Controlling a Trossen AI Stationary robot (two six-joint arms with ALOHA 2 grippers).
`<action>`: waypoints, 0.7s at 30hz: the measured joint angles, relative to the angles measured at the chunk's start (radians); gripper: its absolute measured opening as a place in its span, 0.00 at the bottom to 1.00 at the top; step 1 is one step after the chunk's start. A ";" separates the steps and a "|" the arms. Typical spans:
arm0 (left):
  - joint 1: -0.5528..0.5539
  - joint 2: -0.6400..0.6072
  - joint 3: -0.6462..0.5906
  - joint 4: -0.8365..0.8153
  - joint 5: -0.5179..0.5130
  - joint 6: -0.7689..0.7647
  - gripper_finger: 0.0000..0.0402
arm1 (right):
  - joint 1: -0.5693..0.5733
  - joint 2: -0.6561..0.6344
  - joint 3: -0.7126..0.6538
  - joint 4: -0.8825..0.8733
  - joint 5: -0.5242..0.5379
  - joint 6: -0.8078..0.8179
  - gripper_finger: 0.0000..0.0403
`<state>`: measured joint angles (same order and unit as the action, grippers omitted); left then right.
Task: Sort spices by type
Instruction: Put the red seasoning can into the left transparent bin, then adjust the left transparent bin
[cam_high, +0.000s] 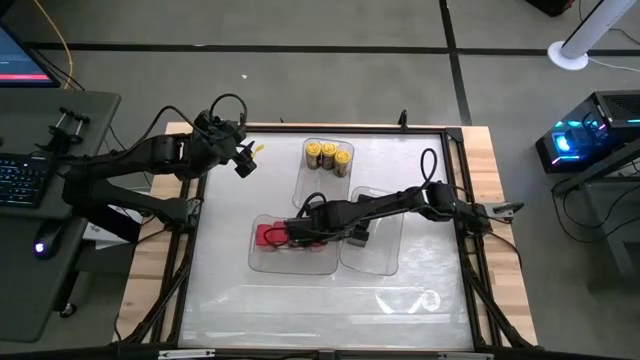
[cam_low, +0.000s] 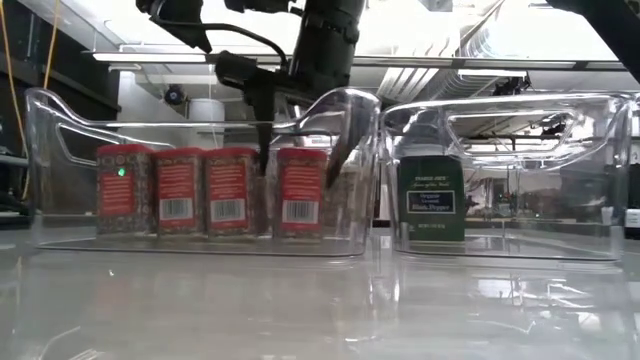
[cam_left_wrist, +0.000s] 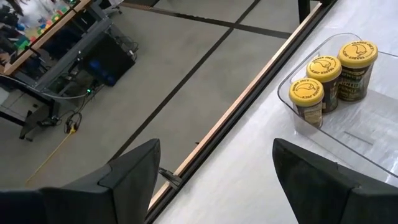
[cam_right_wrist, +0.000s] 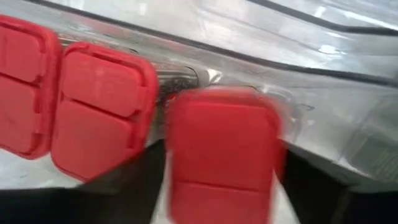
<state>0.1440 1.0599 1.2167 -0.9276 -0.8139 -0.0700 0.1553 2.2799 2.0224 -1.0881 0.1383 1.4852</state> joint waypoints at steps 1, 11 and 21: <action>0.000 0.000 0.000 0.000 0.000 0.000 0.73 | -0.002 0.000 0.004 0.001 0.000 0.000 0.77; 0.000 0.000 0.000 0.000 0.000 0.001 0.73 | -0.012 -0.001 0.102 -0.086 0.029 -0.058 0.89; 0.000 0.000 0.000 0.000 0.000 0.003 0.73 | -0.011 -0.004 0.246 -0.170 0.058 -0.187 0.88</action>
<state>0.1440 1.0599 1.2171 -0.9276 -0.8139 -0.0669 0.1441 2.2755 2.2688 -1.2582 0.1964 1.2982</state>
